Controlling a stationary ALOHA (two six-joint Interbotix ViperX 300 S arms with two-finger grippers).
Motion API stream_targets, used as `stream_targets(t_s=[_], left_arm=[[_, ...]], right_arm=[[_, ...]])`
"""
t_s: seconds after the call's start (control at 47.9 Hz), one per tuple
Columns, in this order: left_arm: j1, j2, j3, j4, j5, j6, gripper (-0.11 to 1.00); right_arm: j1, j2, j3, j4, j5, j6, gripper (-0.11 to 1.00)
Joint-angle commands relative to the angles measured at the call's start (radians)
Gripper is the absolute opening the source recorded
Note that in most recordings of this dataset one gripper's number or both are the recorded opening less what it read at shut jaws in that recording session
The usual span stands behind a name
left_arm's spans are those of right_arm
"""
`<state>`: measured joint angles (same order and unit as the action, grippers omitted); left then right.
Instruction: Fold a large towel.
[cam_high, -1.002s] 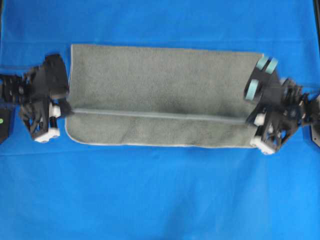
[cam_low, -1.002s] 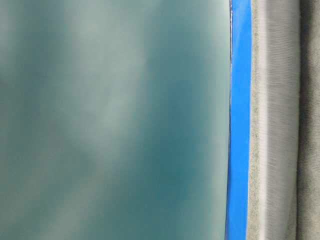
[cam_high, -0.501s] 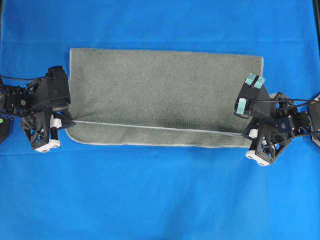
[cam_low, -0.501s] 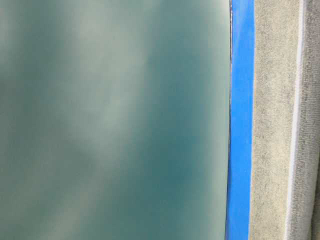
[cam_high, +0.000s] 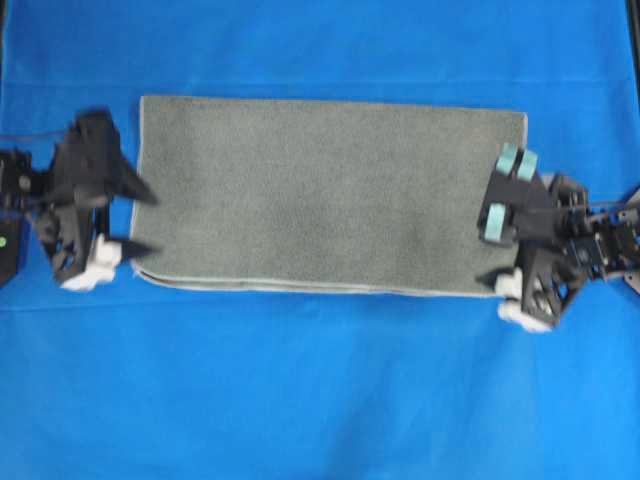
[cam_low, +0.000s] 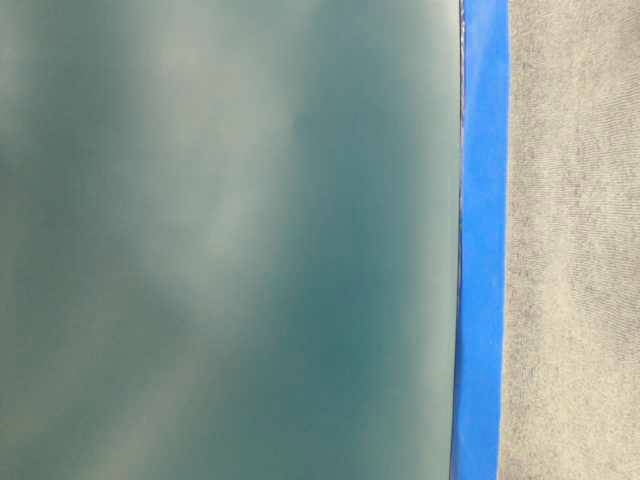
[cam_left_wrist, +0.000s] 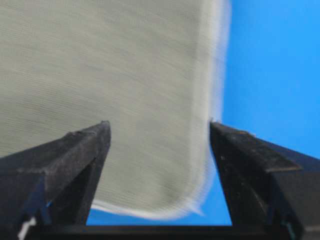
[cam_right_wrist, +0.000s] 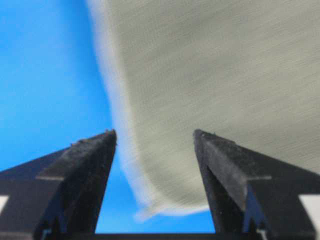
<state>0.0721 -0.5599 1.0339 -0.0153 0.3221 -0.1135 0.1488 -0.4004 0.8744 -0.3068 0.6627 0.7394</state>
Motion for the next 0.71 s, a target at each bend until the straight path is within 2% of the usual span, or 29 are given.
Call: stream_targets(t_s=[0.0, 0.104, 0.271, 0.418, 0.543, 0.689], left_arm=[[0.118, 0.023, -0.025, 0.003, -0.043, 0.08, 0.74], [0.224, 0.083, -0.035, 0.003, -0.097, 0.186, 0.74], [0.357, 0.238, -0.055, 0.0, -0.209, 0.348, 0.74], [0.451, 0.376, -0.086, 0.0, -0.27, 0.4, 0.74], [0.506, 0.485, -0.112, 0.0, -0.301, 0.459, 0.74], [0.548, 0.565, -0.133, 0.0, -0.31, 0.482, 0.73]], right_arm=[[-0.11, -0.006, -0.011, -0.089, 0.0, 0.006, 0.64], [-0.273, 0.025, 0.003, -0.176, -0.017, 0.008, 0.64], [-0.442, 0.112, 0.031, -0.261, -0.101, 0.0, 0.64], [-0.554, 0.196, 0.051, -0.298, -0.195, -0.003, 0.64], [-0.612, 0.249, 0.067, -0.305, -0.25, -0.005, 0.64], [-0.664, 0.295, 0.086, -0.311, -0.282, -0.005, 0.64]])
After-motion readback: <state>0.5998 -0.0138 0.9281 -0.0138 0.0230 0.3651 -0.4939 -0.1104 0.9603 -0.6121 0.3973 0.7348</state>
